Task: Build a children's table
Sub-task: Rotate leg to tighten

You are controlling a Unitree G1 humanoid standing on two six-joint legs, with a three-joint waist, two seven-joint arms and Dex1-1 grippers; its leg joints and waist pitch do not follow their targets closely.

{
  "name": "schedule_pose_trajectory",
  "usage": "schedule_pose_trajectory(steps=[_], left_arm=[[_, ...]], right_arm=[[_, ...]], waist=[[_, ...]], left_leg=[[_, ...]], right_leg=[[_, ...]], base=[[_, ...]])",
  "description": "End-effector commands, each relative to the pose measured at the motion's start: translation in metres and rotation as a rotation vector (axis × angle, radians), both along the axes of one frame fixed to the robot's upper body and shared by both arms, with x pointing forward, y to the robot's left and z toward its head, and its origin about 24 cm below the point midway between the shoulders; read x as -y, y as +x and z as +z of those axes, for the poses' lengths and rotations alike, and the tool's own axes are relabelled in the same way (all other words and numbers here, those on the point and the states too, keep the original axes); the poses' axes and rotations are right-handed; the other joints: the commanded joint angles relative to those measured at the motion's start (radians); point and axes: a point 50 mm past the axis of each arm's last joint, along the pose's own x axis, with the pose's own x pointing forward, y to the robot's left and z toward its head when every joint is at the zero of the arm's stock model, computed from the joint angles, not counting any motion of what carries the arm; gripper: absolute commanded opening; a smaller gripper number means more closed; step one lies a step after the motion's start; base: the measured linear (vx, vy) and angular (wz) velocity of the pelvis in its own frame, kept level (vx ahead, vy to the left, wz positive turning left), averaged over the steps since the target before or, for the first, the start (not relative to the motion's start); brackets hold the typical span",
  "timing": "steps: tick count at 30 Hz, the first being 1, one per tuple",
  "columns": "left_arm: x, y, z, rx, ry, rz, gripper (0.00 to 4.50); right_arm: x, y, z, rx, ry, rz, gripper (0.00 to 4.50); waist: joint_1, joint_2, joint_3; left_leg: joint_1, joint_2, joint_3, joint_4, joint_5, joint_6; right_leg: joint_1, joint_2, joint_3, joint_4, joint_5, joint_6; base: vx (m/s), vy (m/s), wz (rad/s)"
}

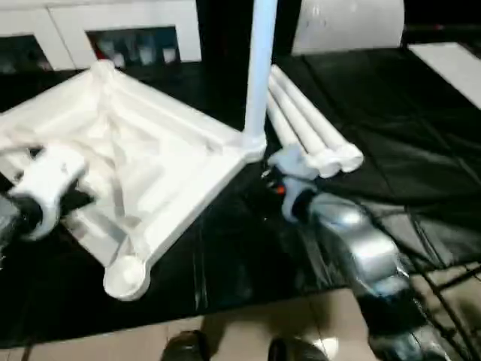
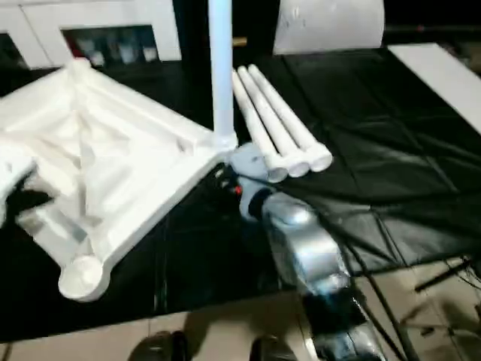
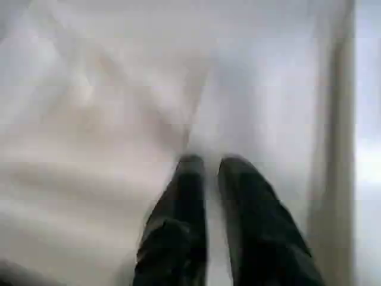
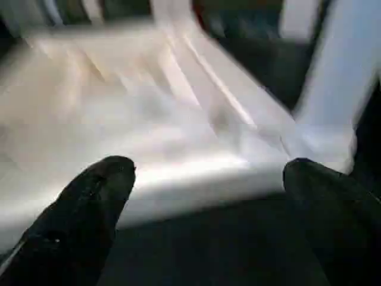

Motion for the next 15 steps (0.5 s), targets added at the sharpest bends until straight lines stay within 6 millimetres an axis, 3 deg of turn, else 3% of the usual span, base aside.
schedule_pose_trajectory(steps=[1, 2, 3, 4, 5, 6, 7, 8, 9, 10, 11, 12, 13, 14, 15], left_arm=[[0.009, 0.004, 0.007, 0.157, -0.024, 0.039, 0.62], [0.02, 0.005, 0.003, 0.204, -0.126, 0.086, 0.62], [0.028, 0.005, -0.001, 0.222, -0.204, 0.122, 0.62], [0.043, 0.004, -0.007, 0.245, -0.275, 0.143, 0.62], [0.046, 0.004, -0.008, 0.249, -0.287, 0.147, 0.62], [0.051, 0.003, -0.01, 0.258, -0.289, 0.165, 0.62], [0.057, 0.002, -0.014, 0.264, -0.303, 0.191, 0.62], [0.062, 0.002, -0.015, 0.277, -0.329, 0.205, 0.62], [0.065, -0.001, -0.019, 0.275, -0.312, 0.239, 0.62], [0.066, -0.002, -0.021, 0.272, -0.302, 0.248, 0.62], [0.067, -0.004, -0.024, 0.267, -0.285, 0.258, 0.62], [0.066, -0.009, -0.028, 0.268, -0.234, 0.274, 0.62], [0.064, -0.013, -0.032, 0.265, -0.22, 0.287, 0.62], [0.063, -0.014, -0.033, 0.265, -0.22, 0.288, 0.62], [0.062, -0.017, -0.035, 0.268, -0.212, 0.288, 0.62]], right_arm=[[0.0, -0.011, 0.01, 0.036, 0.028, 0.014, 4.5], [-0.001, -0.016, 0.01, 0.043, 0.034, 0.013, 4.5], [-0.001, -0.021, 0.01, 0.044, 0.038, 0.01, 4.5], [-0.002, -0.027, 0.008, 0.052, 0.036, 0.009, 4.5], [-0.002, -0.028, 0.008, 0.053, 0.035, 0.009, 4.5], [-0.002, -0.03, 0.007, 0.052, 0.032, 0.006, 4.5], [0.001, -0.033, 0.004, 0.043, 0.035, -0.012, 4.5], [0.005, -0.033, 0.002, 0.022, 0.045, -0.05, 4.5], [0.013, -0.032, -0.003, -0.013, 0.061, -0.121, 4.5], [0.017, -0.031, -0.005, -0.024, 0.06, -0.151, 4.5], [0.022, -0.031, -0.008, -0.048, 0.075, -0.189, 4.5], [0.03, -0.031, -0.01, -0.071, 0.105, -0.248, 4.5], [0.037, -0.031, -0.01, -0.05, 0.091, -0.296, 4.5], [0.037, -0.031, -0.01, -0.049, 0.09, -0.299, 4.5], [0.044, -0.031, -0.013, -0.044, 0.06, -0.319, 4.5]], waist=[[0.002, 0.022, -0.087], [0.009, 0.01, -0.08], [-0.006, 0.035, -0.086], [-0.015, 0.044, -0.087], [-0.028, 0.058, -0.085], [-0.038, 0.057, -0.083], [-0.059, 0.061, -0.08], [-0.059, 0.061, -0.08], [-0.048, 0.037, -0.076], [-0.038, 0.024, -0.073], [-0.027, -0.036, -0.058], [-0.002, -0.022, -0.05], [0.027, -0.05, -0.072], [0.027, -0.05, -0.072], [0.045, -0.06, -0.102]], left_leg=[[0.019, 0.049, -0.029, -0.064, -0.222, -0.021], [-0.035, 0.026, -0.07, -0.083, -0.231, 0.03], [-0.017, 0.041, -0.097, -0.096, -0.319, 0.048], [-0.004, 0.057, -0.122, -0.092, -0.368, 0.05], [-0.008, 0.084, -0.175, -0.114, -0.465, 0.046], [-0.005, 0.096, -0.21, -0.133, -0.523, 0.045], [0.018, 0.103, -0.307, -0.173, -0.628, 0.046], [0.018, 0.103, -0.307, -0.173, -0.628, 0.046], [-0.006, 0.052, -0.319, -0.169, -0.628, 0.043], [-0.041, -0.003, -0.287, -0.133, -0.565, 0.043], [0.051, -0.082, -0.113, 0.161, -0.335, 0.035], [-0.043, -0.074, -0.102, 0.16, -0.128, 0.029], [-0.073, -0.077, -0.093, 0.139, -0.131, 0.049], [-0.073, -0.077, -0.093, 0.139, -0.131, 0.049], [-0.058, -0.068, -0.117, 0.127, -0.154, 0.13]], right_leg=[[0.052, -0.084, 0.059, -0.076, -0.136, -0.197], [0.087, -0.101, 0.015, -0.062, -0.158, -0.194], [0.072, -0.082, -0.02, -0.065, -0.202, -0.187], [0.067, -0.081, -0.027, -0.067, -0.188, -0.196], [0.08, -0.064, -0.041, -0.043, -0.157, -0.199], [0.076, -0.044, -0.045, -0.02, -0.152, -0.19], [0.058, -0.009, -0.034, 0.055, -0.216, -0.169], [0.058, -0.009, -0.034, 0.055, -0.216, -0.169], [0.052, -0.007, 0.015, 0.065, -0.26, -0.2], [0.06, -0.04, 0.046, 0.002, -0.303, -0.229], [-0.049, -0.125, 0.066, -0.218, -0.754, -0.192], [0.04, -0.14, 0.142, -0.184, -1.005, 0.078], [0.088, -0.126, 0.175, -0.144, -0.887, 0.326], [0.088, -0.126, 0.175, -0.144, -0.887, 0.326], [0.114, -0.15, 0.241, -0.099, -0.475, 0.293]], base=[[0.0, 0.0, 0.0], [-0.029, -0.012, 0.25], [-0.029, -0.012, 0.25], [0.005, -0.02, 0.51], [0.022, -0.014, 0.27], [0.015, -0.062, 0.47], [-0.02, -0.116, 0.45], [-0.031, -0.224, 0.82], [-0.024, -0.175, 0.61], [-0.067, -0.238, 0.72], [-0.056, -0.131, 0.35], [-0.037, -0.226, 0.23], [0.056, -0.191, -0.03], [0.048, -0.263, 0.13], [0.029, -0.169, 0.25]])
